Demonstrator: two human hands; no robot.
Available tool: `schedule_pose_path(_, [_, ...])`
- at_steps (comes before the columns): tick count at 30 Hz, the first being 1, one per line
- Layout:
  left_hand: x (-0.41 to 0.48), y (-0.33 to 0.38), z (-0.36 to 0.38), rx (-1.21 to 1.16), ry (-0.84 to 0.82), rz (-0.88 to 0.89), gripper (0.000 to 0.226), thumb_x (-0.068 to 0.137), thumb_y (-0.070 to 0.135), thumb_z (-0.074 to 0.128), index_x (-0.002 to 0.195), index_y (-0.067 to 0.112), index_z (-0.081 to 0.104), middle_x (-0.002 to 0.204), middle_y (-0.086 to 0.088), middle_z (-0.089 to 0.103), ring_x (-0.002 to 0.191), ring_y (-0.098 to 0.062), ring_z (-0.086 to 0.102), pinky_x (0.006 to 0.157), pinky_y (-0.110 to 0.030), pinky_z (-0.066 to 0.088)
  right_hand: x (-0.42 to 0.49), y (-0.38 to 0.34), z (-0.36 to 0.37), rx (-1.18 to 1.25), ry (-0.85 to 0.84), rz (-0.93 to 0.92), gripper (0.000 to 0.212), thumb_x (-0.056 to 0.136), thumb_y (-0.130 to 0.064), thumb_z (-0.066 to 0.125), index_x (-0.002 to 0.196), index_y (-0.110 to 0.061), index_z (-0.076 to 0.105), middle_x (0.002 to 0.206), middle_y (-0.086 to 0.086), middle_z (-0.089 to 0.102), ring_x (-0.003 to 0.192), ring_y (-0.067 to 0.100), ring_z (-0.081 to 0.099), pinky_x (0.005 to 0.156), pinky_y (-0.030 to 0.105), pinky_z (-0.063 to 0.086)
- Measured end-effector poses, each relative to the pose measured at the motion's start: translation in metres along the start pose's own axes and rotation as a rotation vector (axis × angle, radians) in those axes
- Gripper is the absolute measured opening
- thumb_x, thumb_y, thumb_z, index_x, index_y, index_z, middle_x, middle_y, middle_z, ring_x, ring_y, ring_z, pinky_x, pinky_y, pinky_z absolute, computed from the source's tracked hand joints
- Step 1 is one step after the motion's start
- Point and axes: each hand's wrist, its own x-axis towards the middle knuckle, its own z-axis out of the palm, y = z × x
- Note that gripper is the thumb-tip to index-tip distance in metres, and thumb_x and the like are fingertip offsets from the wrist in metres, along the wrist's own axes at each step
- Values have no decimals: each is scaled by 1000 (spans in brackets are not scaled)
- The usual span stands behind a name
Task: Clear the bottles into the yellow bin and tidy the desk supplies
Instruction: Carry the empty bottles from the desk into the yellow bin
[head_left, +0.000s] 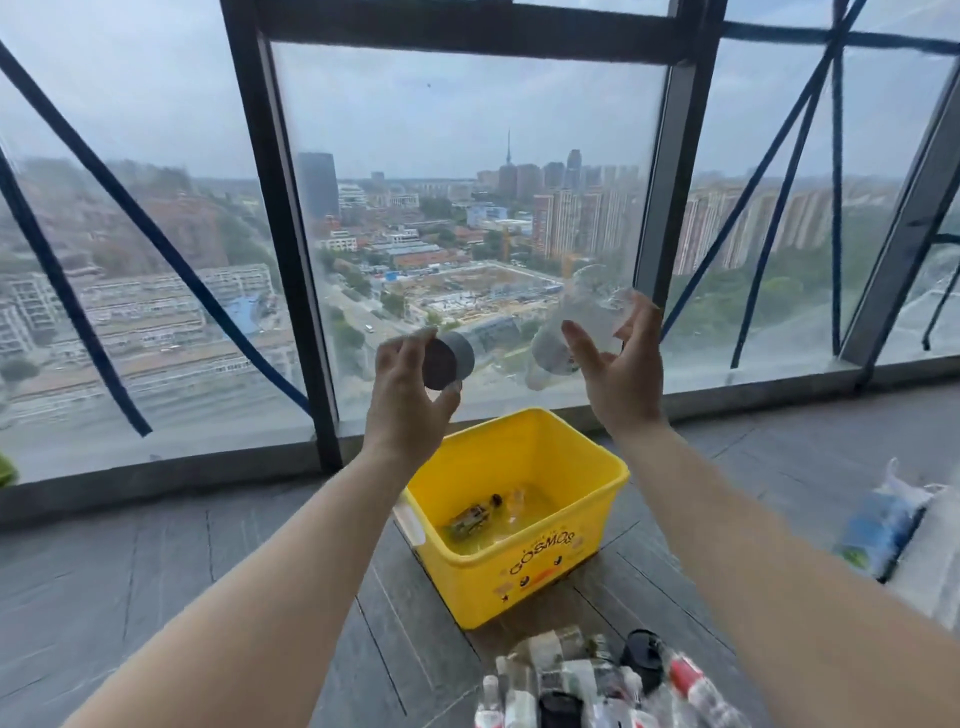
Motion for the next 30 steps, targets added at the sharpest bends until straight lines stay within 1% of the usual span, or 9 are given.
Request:
schedule_pose_path(1, [10,-8,10,172,-116,-87,80,89,19,63,150,26,11,155,-7,5,139,-33,22,109,-38,33,9,12,10,-126,-127,126,94,82,-53,64,149,-14,11,152,9,27,135,30,36,106,48,40])
schedule_pose_path(3, [16,-23,24,428,-330,-250,92,91,29,58,149,30,-13,157,-4,-22,145,-36,-1,114,-46,20,10,35,21,-379,-448,461,106,84,-50,63,151,-15,-10,159,11,6,143,34,19,111,46,29])
schedule_pose_path(5, [13,-33,33,471,-439,-246,97,88,39,59,149,29,-15,157,-5,-22,146,-35,-1,114,-46,20,2,50,22,-434,-584,555,97,87,-45,63,152,-11,-2,157,14,17,139,35,28,105,43,35])
schedule_pose_path(7, [8,-36,36,486,-520,-196,99,85,43,62,150,28,-12,158,-5,-16,146,-32,0,116,-46,16,-5,60,16,-458,-631,527,85,88,-42,63,150,-9,15,151,13,31,133,32,38,99,40,40])
schedule_pose_path(10, [4,-32,32,435,-557,-217,92,87,45,61,151,25,0,160,-7,-3,146,-31,8,116,-46,20,-12,59,-3,-514,-689,510,72,89,-42,61,144,-7,31,147,11,39,129,29,43,98,39,41])
schedule_pose_path(15, [-5,6,15,280,-558,-146,81,88,40,61,151,18,14,158,-5,14,146,-22,13,115,-38,20,-20,32,-52,-468,-675,490,61,89,-40,62,137,-10,42,140,10,47,125,26,47,100,40,44])
schedule_pose_path(20, [-28,68,1,216,-570,-27,71,90,37,60,148,19,24,154,-3,27,141,-20,25,111,-35,26,-44,-4,-116,-500,-651,429,61,89,-40,62,138,-12,42,143,8,45,130,23,44,102,36,39])
schedule_pose_path(25, [-73,146,14,84,-602,129,63,89,38,60,144,22,34,149,-2,35,134,-20,36,99,-29,36,-82,-40,-204,-583,-515,384,56,90,-36,61,137,-13,43,142,7,44,130,23,43,104,36,37])
schedule_pose_path(30, [-130,229,38,-49,-688,267,60,88,37,62,140,21,39,144,-4,40,130,-19,40,105,-31,34,-136,-72,-308,-706,-348,427,53,88,-36,63,135,-17,47,140,4,49,129,21,46,103,30,37])
